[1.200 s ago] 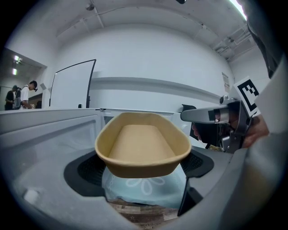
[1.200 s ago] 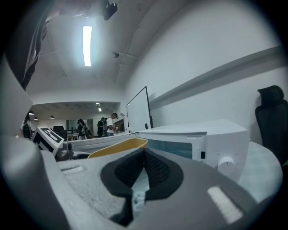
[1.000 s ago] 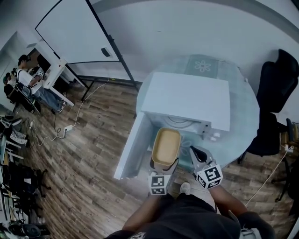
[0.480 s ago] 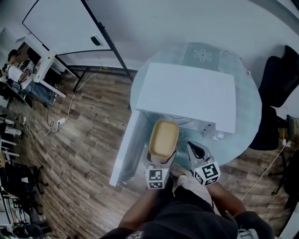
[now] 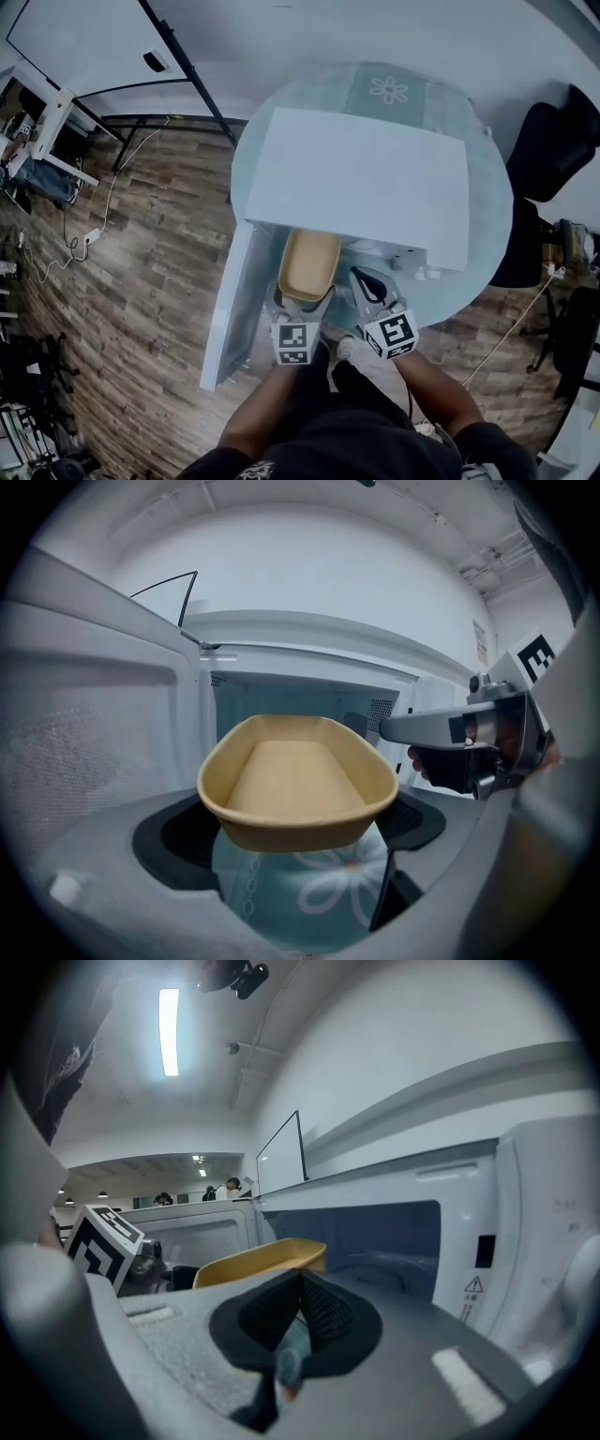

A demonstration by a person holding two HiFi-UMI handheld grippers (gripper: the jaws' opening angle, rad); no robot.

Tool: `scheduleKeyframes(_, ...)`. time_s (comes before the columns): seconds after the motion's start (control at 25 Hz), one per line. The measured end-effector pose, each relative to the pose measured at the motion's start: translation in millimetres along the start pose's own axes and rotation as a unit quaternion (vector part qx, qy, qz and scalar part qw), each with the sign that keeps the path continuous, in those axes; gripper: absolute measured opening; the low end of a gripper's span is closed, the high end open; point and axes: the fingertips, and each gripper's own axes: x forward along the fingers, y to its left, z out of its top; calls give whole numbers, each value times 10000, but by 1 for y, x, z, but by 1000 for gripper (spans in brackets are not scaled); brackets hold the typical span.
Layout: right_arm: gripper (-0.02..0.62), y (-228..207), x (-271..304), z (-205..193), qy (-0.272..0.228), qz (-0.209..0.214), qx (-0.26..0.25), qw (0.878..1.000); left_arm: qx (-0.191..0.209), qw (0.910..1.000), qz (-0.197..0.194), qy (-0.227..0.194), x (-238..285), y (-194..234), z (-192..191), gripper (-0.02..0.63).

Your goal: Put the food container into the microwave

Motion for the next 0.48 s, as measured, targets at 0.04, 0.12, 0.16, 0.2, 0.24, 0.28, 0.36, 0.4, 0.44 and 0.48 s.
scheduleKeyframes(0.04,2,-2,2,-2,14,-48,35,10000,6,10000,-4,-7,5,2,0,522)
scheduleKeyframes(0.12,2,-6,7,-7,53,-141,82,9999,3,10000,8,-20,14,8,0,522)
scheduleKeyframes(0.16,2,-8,10,-10,67,-183,88,9998,-8,10000,22,-24,19,11,0,522)
scheduleKeyframes(0.2,2,-11,13,-12,76,-220,91,9997,-23,10000,28,-25,24,14,0,522)
scheduleKeyframes(0.24,2,-14,16,-15,85,-250,89,9996,-41,10000,18,-22,29,16,0,522)
scheduleKeyframes(0.28,2,-17,19,-17,104,-275,77,9995,-62,10000,-8,-18,34,16,-1,522)
scheduleKeyframes(0.36,2,-23,25,-22,169,-306,36,9994,-92,9999,-50,-18,45,16,-1,522)
scheduleKeyframes(0.4,2,-25,28,-24,191,-311,14,9993,-95,9999,-58,-21,50,16,-1,522)
scheduleKeyframes(0.44,2,-27,31,-25,195,-313,-7,9993,-93,9999,-65,-25,54,15,0,522)
scheduleKeyframes(0.48,2,-29,34,-25,187,-315,-28,9993,-87,9999,-81,-31,59,15,1,522)
